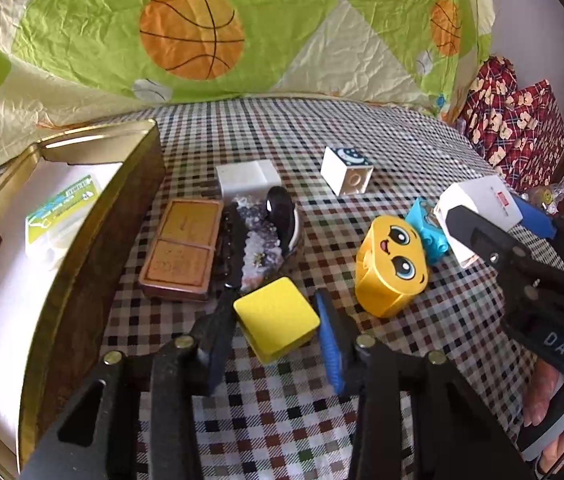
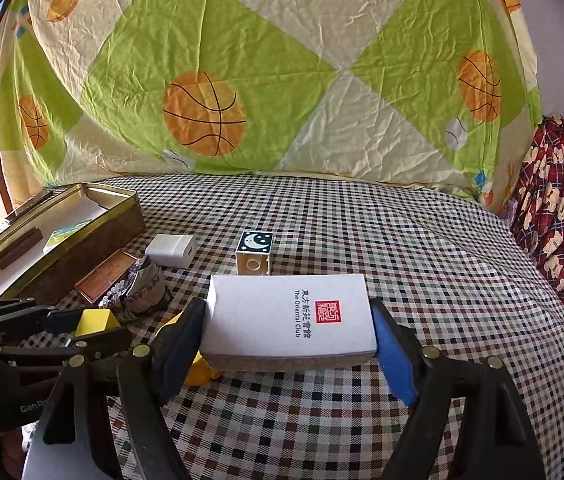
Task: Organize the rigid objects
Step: 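Close the left tool on the yellow cube while the right tool holds the white box, then lift the yellow cube with the left tool while the right tool lifts the white box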
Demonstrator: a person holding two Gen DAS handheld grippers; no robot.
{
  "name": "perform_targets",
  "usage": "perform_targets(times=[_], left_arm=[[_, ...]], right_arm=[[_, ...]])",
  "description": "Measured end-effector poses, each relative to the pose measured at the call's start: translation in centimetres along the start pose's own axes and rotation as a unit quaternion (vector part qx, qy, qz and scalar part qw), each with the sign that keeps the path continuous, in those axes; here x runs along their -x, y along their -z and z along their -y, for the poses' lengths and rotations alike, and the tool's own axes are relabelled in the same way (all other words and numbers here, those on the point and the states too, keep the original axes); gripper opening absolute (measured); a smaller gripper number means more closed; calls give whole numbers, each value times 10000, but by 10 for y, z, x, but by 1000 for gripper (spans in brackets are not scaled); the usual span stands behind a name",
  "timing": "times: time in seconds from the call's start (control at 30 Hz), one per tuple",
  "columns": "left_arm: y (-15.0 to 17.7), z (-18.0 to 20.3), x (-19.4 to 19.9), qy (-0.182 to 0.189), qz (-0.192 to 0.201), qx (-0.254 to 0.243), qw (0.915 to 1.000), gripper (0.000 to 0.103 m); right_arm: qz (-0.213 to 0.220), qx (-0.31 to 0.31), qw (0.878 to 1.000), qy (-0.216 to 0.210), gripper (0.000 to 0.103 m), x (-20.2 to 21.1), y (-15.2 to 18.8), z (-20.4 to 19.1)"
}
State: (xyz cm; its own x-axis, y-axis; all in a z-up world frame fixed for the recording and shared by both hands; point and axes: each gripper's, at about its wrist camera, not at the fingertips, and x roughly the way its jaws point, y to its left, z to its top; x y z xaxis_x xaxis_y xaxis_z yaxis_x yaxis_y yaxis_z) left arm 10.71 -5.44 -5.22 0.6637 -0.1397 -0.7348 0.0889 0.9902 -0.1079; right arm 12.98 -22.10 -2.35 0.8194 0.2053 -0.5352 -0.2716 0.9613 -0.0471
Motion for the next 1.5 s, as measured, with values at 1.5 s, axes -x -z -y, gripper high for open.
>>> perform_targets(times=[1.5], left_arm=[[11,10,65,-525,1882,-79,9807,38]], right_arm=[[607,-241,9978,-149,81,19,4,6]])
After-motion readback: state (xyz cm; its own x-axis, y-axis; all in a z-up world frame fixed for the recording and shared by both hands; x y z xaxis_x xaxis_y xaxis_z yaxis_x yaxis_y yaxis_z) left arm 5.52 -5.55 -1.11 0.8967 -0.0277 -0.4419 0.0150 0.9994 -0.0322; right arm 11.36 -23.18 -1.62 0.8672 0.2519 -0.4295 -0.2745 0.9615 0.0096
